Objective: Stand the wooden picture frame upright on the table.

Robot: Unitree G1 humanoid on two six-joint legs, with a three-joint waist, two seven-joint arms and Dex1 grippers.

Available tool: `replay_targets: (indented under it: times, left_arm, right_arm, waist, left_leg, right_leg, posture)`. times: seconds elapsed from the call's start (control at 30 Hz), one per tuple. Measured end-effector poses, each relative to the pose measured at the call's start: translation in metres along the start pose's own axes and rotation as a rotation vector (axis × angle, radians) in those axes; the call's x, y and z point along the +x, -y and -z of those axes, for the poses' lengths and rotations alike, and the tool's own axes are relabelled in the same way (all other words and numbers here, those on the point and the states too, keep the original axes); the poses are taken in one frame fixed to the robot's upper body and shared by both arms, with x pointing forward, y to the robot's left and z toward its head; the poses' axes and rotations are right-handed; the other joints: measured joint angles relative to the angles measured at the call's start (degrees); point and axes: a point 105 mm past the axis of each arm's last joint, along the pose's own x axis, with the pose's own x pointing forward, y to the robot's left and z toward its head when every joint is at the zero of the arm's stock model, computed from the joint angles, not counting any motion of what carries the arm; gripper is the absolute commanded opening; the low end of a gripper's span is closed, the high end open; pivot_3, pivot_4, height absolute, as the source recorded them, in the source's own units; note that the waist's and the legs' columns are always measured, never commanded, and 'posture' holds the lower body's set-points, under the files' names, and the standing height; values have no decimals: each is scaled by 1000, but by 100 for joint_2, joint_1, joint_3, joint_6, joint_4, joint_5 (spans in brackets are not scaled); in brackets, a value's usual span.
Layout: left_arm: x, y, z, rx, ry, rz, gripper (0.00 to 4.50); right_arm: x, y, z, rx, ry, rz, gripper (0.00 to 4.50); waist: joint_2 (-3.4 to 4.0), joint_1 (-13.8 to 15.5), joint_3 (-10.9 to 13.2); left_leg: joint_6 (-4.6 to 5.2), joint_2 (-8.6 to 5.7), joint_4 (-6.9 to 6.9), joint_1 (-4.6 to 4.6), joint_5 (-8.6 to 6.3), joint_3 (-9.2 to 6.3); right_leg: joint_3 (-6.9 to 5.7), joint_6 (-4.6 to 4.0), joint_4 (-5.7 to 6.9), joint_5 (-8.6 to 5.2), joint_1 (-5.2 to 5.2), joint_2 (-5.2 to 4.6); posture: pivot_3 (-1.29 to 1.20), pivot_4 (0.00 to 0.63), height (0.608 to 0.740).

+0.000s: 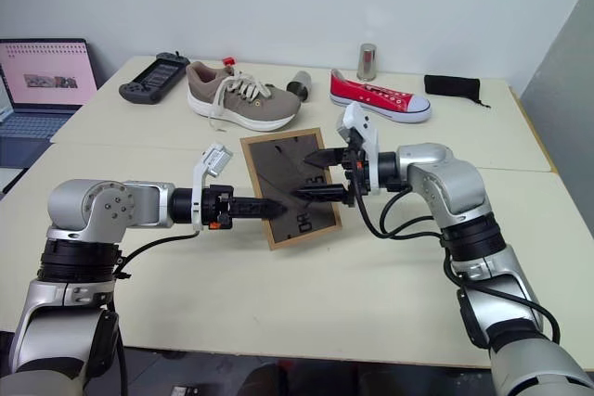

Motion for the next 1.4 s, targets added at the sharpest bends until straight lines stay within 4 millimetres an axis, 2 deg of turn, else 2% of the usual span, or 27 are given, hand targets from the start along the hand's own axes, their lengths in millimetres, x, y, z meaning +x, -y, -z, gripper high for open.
replay_targets:
  times: [0.13,0.33,0.53,0.63,0.8,0.87,0.9,0.97,1.03,1.07,1.2,1.33,1.4]
  left_arm:
    - [0,0,1,-5,-2,5,1295]
    - [-2,-3,5,-10,-11,-2,1295]
    - [0,-4,9,-11,-24,2,1295]
    - [0,-4,9,-11,-23,2,1295]
    - [-2,-5,13,-63,-37,9,1295]
    - [-5,-4,18,-145,-46,30,1295]
    - [-6,-2,20,-207,-53,52,1295]
    - [-7,1,22,-251,-62,75,1295]
    - [-7,6,24,-319,-76,128,1295]
    - [-10,11,26,-378,-88,190,1295]
    - [-15,21,25,-448,-92,281,1295]
    - [-13,32,31,-490,-142,332,1295]
    - [-11,38,32,-497,-154,360,1295]
  right_arm:
    - [-1,-8,-4,-7,-9,-32,4488]
    - [-12,-23,-7,-44,-60,-74,4488]
    - [-30,-29,4,-5,-104,-104,4488]
    - [-39,-20,14,-11,-125,-49,4488]
    - [-68,11,39,-99,-202,140,4488]
    - [-79,22,44,-237,-209,209,4488]
    - [-85,27,46,-363,-215,242,4488]
    - [-89,31,46,-471,-219,269,4488]
    - [-92,36,45,-695,-221,305,4488]
    - [-93,34,44,-890,-205,302,4488]
    - [-84,21,43,-1145,-118,230,4488]
    - [-72,6,30,-1418,17,161,4488]
    - [-65,1,28,-1501,68,133,4488]
  waist:
    - [0,3,0]
    - [0,4,0]
    - [0,3,0]
    - [0,2,0]
    - [0,3,0]
    - [-1,-2,1]
    - [-1,-2,1]
    - [-1,-6,2]
    - [-1,-14,2]
    - [-3,-22,3]
    - [0,-55,5]
    - [2,-77,9]
    - [2,-79,9]
  left_leg:
    - [-1,-1,2,0,1,-2]
    - [-1,-1,0,0,1,-5]
    - [-1,-2,2,0,1,-4]
    - [0,-3,2,0,1,-4]
    - [0,-6,2,0,1,-4]
    - [1,-6,1,0,0,-3]
    - [1,-6,0,-1,0,-3]
    - [1,-6,0,0,1,-3]
    - [0,-6,2,0,1,-4]
    - [1,-4,1,1,1,-3]
    - [-9,-4,3,3,7,-7]
    - [-37,-4,7,10,24,-21]
    - [-54,-5,9,12,35,-38]
  right_leg:
    - [-2,0,1,0,1,0]
    - [-4,0,0,0,1,0]
    - [-2,0,0,0,1,0]
    - [-2,0,0,-1,2,0]
    - [0,0,-1,-1,2,0]
    - [-1,1,-2,-1,1,0]
    - [-1,1,-2,-1,1,0]
    - [0,1,-2,-1,1,0]
    - [0,1,-1,-1,1,0]
    - [0,1,-1,-1,1,0]
    - [-1,0,10,0,6,-2]
    - [-8,-1,19,0,13,-4]
    - [-19,-1,23,1,19,-4]
  posture:
    - [0,150,740]
    - [0,150,740]
    - [0,150,740]
    - [0,150,740]
    - [0,150,740]
    - [0,150,740]
    - [0,150,740]
    - [0,150,740]
    - [0,150,740]
    - [0,150,740]
    - [0,150,740]
    - [0,150,740]
    - [0,150,740]
